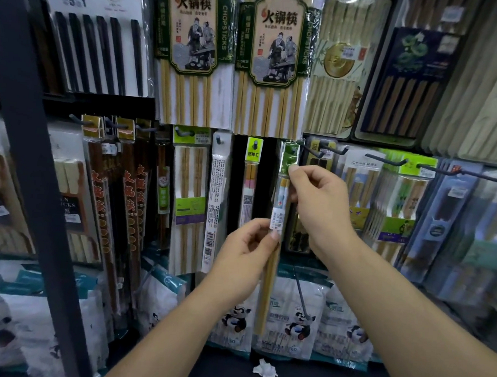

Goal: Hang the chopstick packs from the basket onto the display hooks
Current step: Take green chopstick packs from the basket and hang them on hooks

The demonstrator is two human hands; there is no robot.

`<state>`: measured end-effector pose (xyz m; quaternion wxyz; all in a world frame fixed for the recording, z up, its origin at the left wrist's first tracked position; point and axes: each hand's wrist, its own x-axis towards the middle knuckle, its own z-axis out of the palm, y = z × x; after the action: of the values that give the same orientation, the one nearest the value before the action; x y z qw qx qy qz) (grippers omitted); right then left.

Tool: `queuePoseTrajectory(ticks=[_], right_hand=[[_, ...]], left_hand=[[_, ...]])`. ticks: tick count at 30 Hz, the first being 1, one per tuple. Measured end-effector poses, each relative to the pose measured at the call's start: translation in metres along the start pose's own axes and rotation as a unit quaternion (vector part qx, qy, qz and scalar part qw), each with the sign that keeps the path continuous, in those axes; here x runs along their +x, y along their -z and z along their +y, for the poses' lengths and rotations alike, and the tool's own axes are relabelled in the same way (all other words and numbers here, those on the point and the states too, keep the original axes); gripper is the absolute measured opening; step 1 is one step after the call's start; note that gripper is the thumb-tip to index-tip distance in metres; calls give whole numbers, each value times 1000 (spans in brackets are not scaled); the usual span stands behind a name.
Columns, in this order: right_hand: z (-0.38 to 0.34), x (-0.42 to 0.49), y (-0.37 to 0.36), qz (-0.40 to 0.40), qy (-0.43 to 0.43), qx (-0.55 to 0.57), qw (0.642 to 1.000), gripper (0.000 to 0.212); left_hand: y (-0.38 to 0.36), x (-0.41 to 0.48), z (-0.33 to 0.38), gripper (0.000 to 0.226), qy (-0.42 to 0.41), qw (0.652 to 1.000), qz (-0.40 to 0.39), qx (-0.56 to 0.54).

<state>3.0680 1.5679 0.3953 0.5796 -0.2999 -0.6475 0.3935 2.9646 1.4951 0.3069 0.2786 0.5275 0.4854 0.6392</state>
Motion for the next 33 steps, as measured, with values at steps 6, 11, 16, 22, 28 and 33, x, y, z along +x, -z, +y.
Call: queuePoseTrajectory(ticks=[6,11,16,22,28,33], right_hand=[[0,13,0,27,22,-19,999,28],[-1,22,-4,40,15,-2,999,30],[-1,26,-6,45,-5,15,999,32],[5,28,-5,49,-14,10,999,35],[26,22,8,31,34,-52,998,23],[55,10,18,16,74,-78,994,9]], left_hand=[[-2,13,4,16,-8,998,-1,66],[-4,17,8,13,-20,998,8,54],[-5,19,9,20,-30,998,21,48],[-5,19,8,18,-25,997,30,68],[7,24,7,7,-54,962,25,267],[9,37,17,30,-100,952,66,283]])
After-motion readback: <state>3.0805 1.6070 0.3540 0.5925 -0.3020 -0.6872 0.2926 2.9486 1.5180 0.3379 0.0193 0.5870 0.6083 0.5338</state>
